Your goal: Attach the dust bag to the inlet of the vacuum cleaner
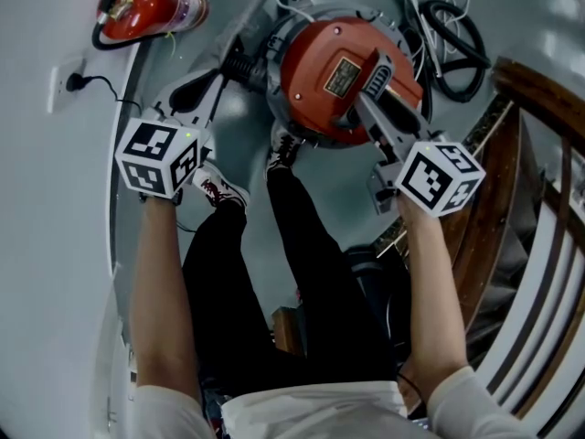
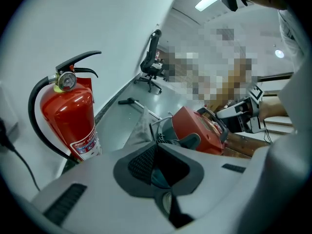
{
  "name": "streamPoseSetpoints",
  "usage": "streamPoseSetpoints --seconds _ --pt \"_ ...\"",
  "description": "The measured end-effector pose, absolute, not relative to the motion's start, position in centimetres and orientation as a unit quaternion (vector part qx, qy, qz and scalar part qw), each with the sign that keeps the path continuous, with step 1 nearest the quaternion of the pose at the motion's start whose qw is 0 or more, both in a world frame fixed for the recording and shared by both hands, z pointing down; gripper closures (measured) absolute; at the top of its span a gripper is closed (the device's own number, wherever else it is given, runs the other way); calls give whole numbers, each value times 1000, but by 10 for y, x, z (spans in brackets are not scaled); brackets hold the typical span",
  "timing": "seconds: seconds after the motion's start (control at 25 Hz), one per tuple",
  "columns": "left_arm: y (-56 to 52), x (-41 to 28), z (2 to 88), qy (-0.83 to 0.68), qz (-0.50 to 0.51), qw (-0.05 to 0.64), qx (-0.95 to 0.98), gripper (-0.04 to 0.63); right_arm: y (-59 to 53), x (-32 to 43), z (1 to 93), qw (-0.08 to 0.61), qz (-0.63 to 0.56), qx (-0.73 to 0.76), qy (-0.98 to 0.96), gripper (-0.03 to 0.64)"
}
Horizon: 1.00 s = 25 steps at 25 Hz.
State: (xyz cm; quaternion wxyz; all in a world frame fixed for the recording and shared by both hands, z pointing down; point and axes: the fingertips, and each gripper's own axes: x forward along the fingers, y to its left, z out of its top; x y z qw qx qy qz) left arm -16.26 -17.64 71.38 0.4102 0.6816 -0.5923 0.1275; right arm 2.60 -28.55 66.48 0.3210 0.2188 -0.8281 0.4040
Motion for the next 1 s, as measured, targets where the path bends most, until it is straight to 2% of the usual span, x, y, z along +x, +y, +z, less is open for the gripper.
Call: streamPoseSetpoints --seconds 1.0 --pt "-179 -153 711 -560 190 357 723 581 -285 24 665 313 410 229 -825 448"
